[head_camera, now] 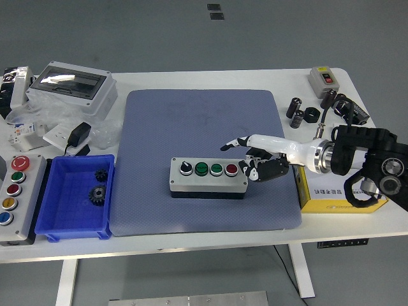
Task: Pick up the button,place it on the desk,press the button,press the button
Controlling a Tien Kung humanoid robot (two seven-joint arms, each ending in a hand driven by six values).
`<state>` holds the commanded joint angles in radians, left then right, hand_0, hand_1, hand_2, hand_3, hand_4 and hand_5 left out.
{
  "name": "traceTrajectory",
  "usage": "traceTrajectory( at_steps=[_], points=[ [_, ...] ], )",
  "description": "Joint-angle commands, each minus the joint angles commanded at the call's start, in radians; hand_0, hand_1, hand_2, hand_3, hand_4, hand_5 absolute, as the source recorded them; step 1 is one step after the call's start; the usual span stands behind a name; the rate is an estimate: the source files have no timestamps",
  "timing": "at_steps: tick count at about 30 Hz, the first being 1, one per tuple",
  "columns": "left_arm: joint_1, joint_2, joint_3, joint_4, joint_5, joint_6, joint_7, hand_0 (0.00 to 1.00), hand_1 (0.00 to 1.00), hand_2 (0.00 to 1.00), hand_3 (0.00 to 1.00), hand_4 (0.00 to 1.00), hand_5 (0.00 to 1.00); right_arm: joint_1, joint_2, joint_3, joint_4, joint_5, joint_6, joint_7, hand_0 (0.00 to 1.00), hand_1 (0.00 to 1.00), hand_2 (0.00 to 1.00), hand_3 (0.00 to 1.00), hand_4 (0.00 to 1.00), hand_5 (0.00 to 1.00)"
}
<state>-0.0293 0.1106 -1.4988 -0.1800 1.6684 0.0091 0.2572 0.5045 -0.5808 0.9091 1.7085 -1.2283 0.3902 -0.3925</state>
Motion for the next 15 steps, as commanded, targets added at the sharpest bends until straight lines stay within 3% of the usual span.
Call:
traceTrajectory(
  at_steps=[5, 6, 10, 11, 15],
  points=[
    [0.002, -0.003, -0.002, 0.0, 0.002, 0.004, 0.003, 0.601, 0.594, 0.52, 0.586, 0.575, 0.185, -0.086, 0.094, 0.06, -0.096, -0.07, -0.146, 0.113, 0.066, 0.174, 0.223, 0.866, 0.201, 0.051],
    [0.003, -0.003, -0.001, 0.0, 0.0, 0.005, 0.003, 0.601, 0.594, 0.52, 0.586, 0.575, 0.185, -0.112, 0.125, 0.079, -0.124, -0.063, -0.2, 0.157, 0.066, 0.174, 0.223, 0.866, 0.201, 0.051],
    [0.006, -0.007, -0.001, 0.0, -0.002, 0.008, 0.002, 0.601, 0.594, 0.52, 0.586, 0.575, 0.185, -0.182, 0.211, 0.126, -0.197, 0.015, -0.341, 0.293, 0.066, 0.174, 0.223, 0.866, 0.201, 0.051],
    [0.007, -0.008, -0.002, 0.0, -0.002, 0.009, 0.002, 0.599, 0.594, 0.52, 0.586, 0.574, 0.185, -0.202, 0.235, 0.136, -0.217, 0.041, -0.377, 0.329, 0.125, 0.314, 0.487, 0.828, 0.529, 0.177],
    [0.005, -0.012, -0.002, 0.0, -0.003, 0.008, -0.001, 0.599, 0.594, 0.52, 0.586, 0.574, 0.185, -0.253, 0.319, 0.137, -0.294, 0.169, -0.517, 0.479, 0.125, 0.314, 0.487, 0.828, 0.529, 0.177]
  ],
)
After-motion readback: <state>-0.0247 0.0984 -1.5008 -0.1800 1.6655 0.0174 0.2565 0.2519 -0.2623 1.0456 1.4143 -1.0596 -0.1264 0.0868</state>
